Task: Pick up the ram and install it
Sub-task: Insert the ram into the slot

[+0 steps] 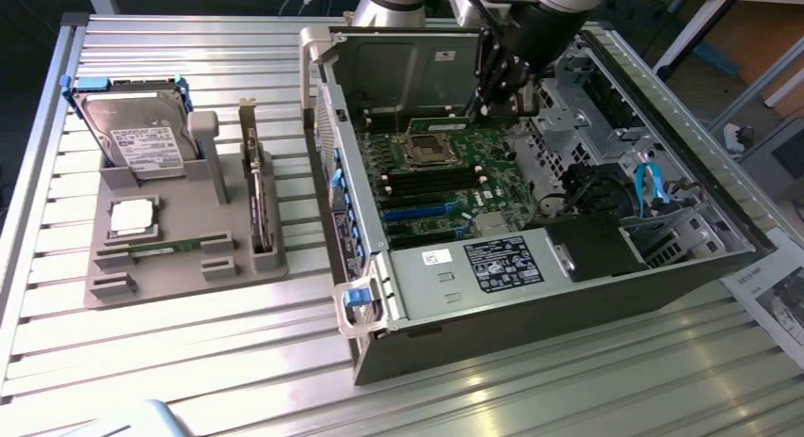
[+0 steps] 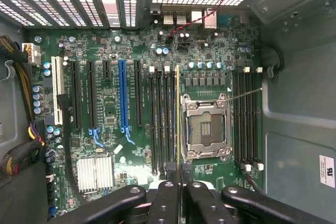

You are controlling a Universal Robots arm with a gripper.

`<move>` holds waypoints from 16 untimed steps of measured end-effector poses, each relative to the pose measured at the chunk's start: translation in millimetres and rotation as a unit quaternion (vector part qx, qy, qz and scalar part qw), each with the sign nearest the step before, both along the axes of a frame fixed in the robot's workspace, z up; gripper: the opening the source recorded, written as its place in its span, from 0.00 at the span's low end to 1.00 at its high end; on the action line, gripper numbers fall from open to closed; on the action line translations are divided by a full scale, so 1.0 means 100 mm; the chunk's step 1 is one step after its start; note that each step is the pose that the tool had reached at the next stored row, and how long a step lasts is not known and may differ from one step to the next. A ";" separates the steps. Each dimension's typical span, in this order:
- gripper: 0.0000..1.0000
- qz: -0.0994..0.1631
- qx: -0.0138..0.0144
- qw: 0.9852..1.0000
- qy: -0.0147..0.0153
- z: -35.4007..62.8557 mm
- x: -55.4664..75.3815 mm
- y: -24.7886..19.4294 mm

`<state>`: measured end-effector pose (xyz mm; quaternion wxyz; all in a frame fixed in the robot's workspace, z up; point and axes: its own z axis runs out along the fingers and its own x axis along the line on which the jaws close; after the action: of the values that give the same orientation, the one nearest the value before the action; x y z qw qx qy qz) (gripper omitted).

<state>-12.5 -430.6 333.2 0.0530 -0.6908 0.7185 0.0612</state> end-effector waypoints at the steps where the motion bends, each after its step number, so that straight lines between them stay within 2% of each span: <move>1: 0.12 0.000 0.000 1.000 0.000 0.000 0.00 0.000; 8: 0.12 0.000 0.000 1.000 0.000 -0.040 0.00 0.000; 12: 0.12 0.000 0.000 1.000 -0.001 -0.093 0.00 0.000; 16: 0.12 0.000 0.000 1.000 -0.001 -0.190 0.00 0.000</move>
<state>-12.6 -430.6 314.2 0.0536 -0.6908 0.7185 0.0605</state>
